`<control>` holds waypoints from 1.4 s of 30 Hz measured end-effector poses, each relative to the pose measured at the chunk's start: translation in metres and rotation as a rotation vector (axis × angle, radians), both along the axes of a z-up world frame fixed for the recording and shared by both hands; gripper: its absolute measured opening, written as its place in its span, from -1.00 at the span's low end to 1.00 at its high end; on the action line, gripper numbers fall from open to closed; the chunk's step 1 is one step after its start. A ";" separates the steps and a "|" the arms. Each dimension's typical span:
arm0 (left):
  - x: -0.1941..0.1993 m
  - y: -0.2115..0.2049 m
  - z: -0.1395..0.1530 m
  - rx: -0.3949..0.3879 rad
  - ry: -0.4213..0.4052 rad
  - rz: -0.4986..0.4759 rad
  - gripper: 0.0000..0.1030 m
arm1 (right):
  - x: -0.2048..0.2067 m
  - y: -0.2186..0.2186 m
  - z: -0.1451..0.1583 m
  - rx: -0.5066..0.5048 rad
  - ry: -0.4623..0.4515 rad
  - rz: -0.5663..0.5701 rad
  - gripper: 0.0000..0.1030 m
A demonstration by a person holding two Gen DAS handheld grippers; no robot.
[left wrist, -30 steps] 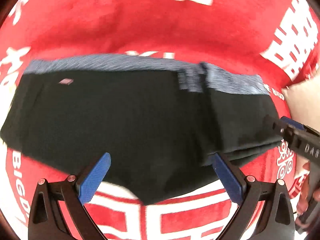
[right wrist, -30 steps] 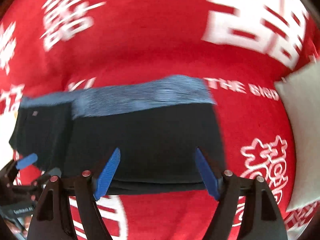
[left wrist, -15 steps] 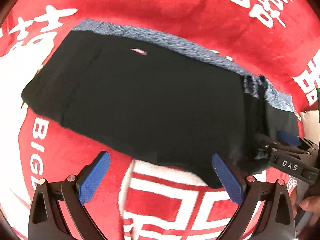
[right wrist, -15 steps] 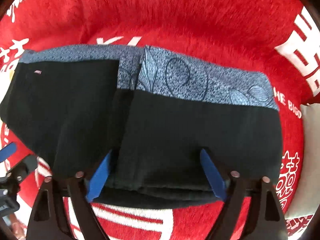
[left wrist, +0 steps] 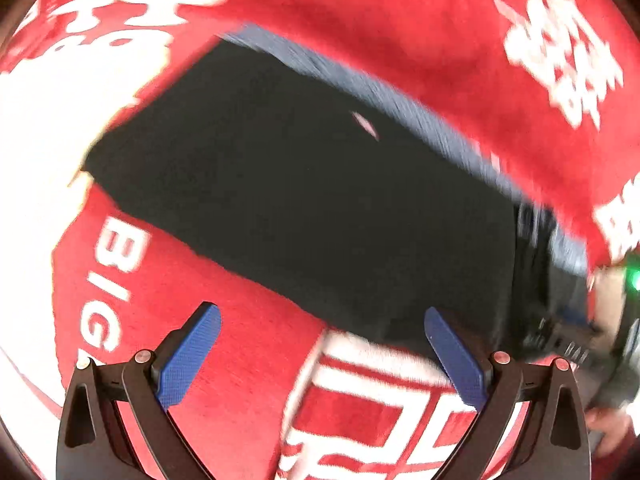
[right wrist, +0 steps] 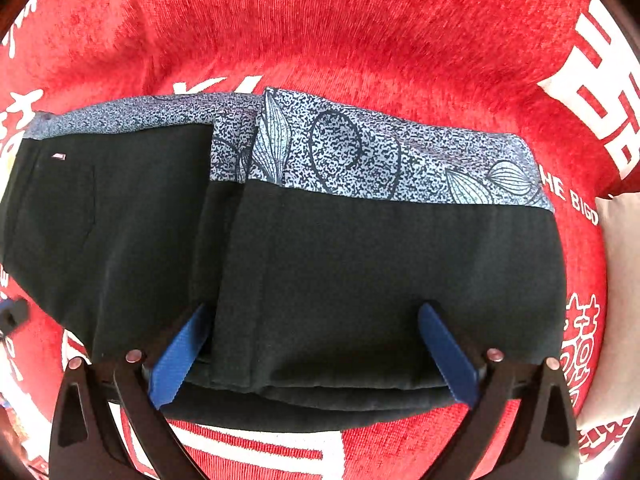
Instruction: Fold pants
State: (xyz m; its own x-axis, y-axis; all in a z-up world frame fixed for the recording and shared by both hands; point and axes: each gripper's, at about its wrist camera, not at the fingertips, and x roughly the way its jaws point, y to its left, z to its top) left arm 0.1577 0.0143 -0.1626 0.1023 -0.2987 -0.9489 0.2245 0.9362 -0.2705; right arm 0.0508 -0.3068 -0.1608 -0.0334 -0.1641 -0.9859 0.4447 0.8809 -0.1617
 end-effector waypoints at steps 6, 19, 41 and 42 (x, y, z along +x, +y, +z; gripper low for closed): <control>0.026 0.062 -0.010 -0.192 0.023 0.206 0.98 | 0.003 0.004 -0.002 -0.004 -0.008 0.005 0.99; 0.054 0.077 -0.028 -0.498 0.036 0.330 0.98 | -0.002 0.011 0.000 -0.028 -0.034 0.008 0.99; 0.035 0.002 0.025 0.021 -0.286 0.003 -0.39 | 0.101 0.040 0.069 0.261 -0.094 0.105 0.99; 0.031 -0.003 0.028 0.041 -0.312 -0.025 -0.39 | 0.119 0.046 0.070 0.292 -0.089 0.125 0.99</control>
